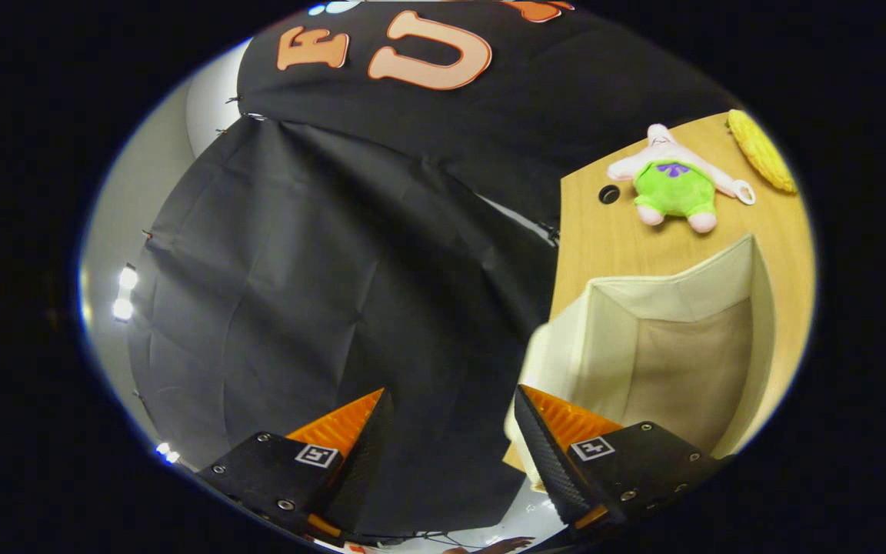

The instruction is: Open the storage box then place both shoes into the box .Put the left shoe in first, then the right shoe, with the right side of both shoes facing outward in a uniform manner.

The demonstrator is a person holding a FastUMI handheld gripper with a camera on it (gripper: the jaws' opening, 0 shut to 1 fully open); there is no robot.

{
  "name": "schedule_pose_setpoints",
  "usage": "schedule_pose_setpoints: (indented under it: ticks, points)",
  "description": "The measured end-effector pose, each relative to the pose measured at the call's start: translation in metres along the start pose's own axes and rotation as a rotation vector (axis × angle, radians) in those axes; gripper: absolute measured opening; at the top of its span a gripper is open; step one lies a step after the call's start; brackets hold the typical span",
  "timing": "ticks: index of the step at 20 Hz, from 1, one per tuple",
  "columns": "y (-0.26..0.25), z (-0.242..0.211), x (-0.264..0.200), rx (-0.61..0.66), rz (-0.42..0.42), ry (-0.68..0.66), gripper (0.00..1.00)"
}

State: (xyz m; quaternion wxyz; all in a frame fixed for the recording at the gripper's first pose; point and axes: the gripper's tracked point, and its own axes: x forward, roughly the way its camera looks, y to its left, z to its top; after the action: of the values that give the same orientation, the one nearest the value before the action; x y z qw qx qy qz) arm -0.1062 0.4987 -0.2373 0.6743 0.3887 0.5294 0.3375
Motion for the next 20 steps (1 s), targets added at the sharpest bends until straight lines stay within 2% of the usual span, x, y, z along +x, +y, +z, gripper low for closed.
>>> schedule_pose_setpoints:
  ticks: [4, 9, 15, 18, 20]
  points:
    - [-0.094, 0.015, -0.049, -0.047, -0.208, -0.072, 0.96]
    - [-0.213, 0.02, -0.138, -0.052, -0.462, -0.13, 0.97]
    - [-0.312, -0.006, -0.204, -0.048, -0.641, -0.112, 0.96]
    - [-0.344, -0.03, -0.217, -0.071, -0.697, -0.06, 0.96]
    - [-0.361, -0.043, -0.218, -0.082, -0.718, -0.023, 0.93]
